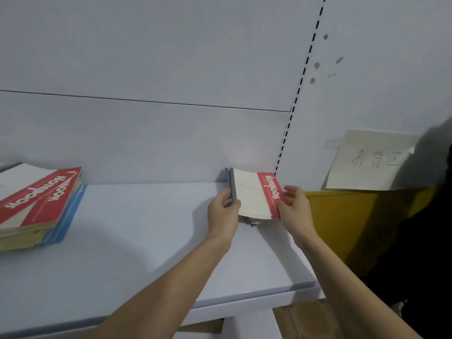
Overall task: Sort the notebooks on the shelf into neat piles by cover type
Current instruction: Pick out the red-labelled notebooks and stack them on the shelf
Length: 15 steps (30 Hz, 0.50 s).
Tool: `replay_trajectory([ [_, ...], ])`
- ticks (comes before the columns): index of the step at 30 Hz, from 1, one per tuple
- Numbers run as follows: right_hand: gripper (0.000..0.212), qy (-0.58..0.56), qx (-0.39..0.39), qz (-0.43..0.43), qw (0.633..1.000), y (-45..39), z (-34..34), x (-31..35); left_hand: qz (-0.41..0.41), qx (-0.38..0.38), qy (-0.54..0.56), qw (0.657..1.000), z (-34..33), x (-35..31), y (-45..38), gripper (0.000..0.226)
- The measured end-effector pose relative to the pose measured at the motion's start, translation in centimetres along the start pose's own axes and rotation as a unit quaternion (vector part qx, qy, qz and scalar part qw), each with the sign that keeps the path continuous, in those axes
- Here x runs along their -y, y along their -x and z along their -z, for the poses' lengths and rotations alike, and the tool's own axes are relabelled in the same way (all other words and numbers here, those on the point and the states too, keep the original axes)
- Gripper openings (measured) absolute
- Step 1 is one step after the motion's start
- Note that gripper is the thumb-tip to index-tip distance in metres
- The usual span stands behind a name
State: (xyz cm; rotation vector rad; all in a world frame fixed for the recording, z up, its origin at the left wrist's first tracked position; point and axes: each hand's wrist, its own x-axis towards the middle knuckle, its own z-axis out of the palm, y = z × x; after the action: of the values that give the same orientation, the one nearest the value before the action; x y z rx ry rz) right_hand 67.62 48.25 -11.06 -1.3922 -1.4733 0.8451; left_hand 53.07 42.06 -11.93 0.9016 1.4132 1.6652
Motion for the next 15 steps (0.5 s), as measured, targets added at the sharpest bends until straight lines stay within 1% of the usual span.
replay_trajectory([
  [2,0.041,0.028,-0.006,0.024,0.999,-1.5,0.4,-1.0,-0.020,0.000,-0.059,0.998,-0.9,1.4,-0.8,0.024],
  [3,0.041,0.050,-0.001,0.037,0.998,-1.9,0.6,-1.5,-0.029,0.011,-0.093,0.995,-1.1,1.9,-1.0,0.024],
  [5,0.041,0.128,0.020,0.065,0.989,-2.6,0.9,-3.0,-0.057,0.063,-0.156,0.984,-1.2,2.7,-1.2,0.029],
  [7,0.038,0.173,0.042,0.078,0.981,-2.5,1.0,-4.3,-0.089,0.114,-0.251,0.957,-1.3,3.2,-1.0,0.047],
  [9,0.037,0.167,0.070,0.079,0.980,-2.5,1.0,-5.3,-0.113,0.121,-0.358,0.919,-1.4,3.6,-0.9,0.064],
  [10,0.038,0.168,0.078,0.087,0.979,-2.6,1.0,-5.5,-0.117,0.116,-0.389,0.906,-1.4,3.6,-0.9,0.067],
  [12,0.041,0.180,0.089,0.105,0.974,-3.1,1.0,-5.9,-0.119,0.117,-0.408,0.898,-1.4,3.6,-0.9,0.065],
  [15,0.041,0.174,0.101,0.109,0.973,-3.7,1.1,-6.7,-0.116,0.117,-0.415,0.895,-1.6,3.6,-0.4,0.065],
])
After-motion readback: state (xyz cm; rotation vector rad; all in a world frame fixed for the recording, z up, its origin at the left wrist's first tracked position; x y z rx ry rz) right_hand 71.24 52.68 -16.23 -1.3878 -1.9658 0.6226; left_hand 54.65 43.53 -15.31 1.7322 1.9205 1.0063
